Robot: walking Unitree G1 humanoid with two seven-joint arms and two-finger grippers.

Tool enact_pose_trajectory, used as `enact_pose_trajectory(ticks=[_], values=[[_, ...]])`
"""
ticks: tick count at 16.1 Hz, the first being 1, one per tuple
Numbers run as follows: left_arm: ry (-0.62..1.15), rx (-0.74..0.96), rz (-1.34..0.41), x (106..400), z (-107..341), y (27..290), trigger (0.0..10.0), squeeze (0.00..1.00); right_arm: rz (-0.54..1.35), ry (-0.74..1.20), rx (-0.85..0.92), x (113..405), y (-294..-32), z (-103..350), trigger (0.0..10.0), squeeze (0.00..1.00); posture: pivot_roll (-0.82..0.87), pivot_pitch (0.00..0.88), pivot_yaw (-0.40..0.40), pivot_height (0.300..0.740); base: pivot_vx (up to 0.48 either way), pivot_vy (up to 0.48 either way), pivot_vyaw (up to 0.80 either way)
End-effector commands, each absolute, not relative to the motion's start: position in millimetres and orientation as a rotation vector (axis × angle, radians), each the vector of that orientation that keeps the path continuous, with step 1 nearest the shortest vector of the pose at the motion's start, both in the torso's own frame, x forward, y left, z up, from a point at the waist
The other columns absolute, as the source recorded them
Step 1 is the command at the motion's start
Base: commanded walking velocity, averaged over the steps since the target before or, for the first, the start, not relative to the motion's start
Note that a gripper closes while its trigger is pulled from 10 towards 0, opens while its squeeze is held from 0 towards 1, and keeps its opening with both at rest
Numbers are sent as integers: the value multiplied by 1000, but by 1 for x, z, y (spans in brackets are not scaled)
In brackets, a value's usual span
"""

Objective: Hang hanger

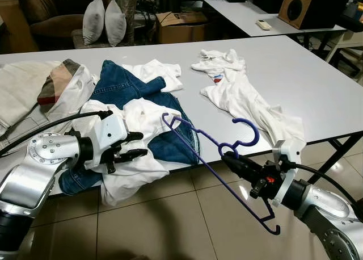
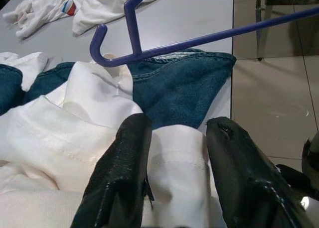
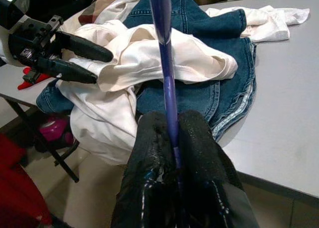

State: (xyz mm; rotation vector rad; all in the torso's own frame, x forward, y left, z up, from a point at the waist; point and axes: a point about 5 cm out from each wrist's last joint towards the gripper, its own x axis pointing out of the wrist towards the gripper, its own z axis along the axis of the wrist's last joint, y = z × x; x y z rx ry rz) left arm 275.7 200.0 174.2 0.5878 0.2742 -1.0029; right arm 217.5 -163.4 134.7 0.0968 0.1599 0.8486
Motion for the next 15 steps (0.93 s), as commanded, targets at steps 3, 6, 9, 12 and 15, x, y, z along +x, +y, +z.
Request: enact_pose_trajectory(ticks=[3,6,9,12,15], values=[[237,578,-979,278,179,201,0,0,853,159,92,222,-164,134,10000,0,-33,0,-17,740,0,0,0],[235,575,-978,278,178,201,0,0,865,158,88,225,-164,135,10000,0,-31,0,-22,740,0,0,0],[238,577,-980,278,177,200,0,0,873,158,87,227,-164,135,10000,0,-29,0,-27,740,0,0,0],[201,592,-967,281,180,202,0,0,898,157,92,228,-161,134,10000,0,-25,0,-37,740,0,0,0],[14,510,-920,286,211,201,0,0,940,118,140,227,-162,144,10000,0,-16,0,-49,740,0,0,0]])
